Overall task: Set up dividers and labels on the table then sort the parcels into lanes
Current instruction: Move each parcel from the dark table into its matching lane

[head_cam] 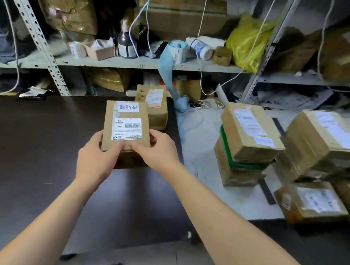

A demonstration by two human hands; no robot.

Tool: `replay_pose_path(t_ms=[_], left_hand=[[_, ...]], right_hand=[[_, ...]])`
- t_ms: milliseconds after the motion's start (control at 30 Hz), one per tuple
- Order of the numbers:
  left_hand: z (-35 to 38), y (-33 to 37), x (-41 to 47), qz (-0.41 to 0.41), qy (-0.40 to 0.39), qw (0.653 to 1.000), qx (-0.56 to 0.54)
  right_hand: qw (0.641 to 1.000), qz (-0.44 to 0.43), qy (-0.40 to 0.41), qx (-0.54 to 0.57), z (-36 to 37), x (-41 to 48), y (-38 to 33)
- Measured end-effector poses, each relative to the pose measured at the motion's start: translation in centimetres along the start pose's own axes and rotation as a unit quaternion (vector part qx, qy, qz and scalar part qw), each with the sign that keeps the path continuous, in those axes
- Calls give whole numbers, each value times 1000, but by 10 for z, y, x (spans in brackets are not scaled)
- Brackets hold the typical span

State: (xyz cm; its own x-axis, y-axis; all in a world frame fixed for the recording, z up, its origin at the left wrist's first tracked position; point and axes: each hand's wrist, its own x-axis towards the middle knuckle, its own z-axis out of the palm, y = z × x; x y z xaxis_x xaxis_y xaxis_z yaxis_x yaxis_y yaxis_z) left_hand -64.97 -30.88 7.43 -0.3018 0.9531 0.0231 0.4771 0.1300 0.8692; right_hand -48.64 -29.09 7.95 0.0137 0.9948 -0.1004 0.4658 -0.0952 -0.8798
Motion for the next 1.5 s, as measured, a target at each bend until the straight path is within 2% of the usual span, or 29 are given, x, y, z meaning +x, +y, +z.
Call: replay_pose_path(t_ms=[133,333,600,833,967,1233,1500], left_hand=[[33,50,-52,-2,-17,1000,-1],[106,90,-113,-25,-70,995,68],[189,68,-157,-76,-207,968,118],[229,44,-188,-92,-266,944,171],[250,43,-205,-99,-277,941,170],[309,44,-240,-126,-267,951,89],[341,37,-258,-105,-221,970,8]], right_hand=[[999,-1,35,-15,-71,-40,13],[995,61,56,-48,-153,-88,68],[981,172,24,-81,-194,-120,157],[969,240,-11,-51,-205,-146,218],[966,254,-5,-50,-218,-157,239],[963,255,27,-82,-251,-157,282],[976,201,42,-78,-264,-151,307]])
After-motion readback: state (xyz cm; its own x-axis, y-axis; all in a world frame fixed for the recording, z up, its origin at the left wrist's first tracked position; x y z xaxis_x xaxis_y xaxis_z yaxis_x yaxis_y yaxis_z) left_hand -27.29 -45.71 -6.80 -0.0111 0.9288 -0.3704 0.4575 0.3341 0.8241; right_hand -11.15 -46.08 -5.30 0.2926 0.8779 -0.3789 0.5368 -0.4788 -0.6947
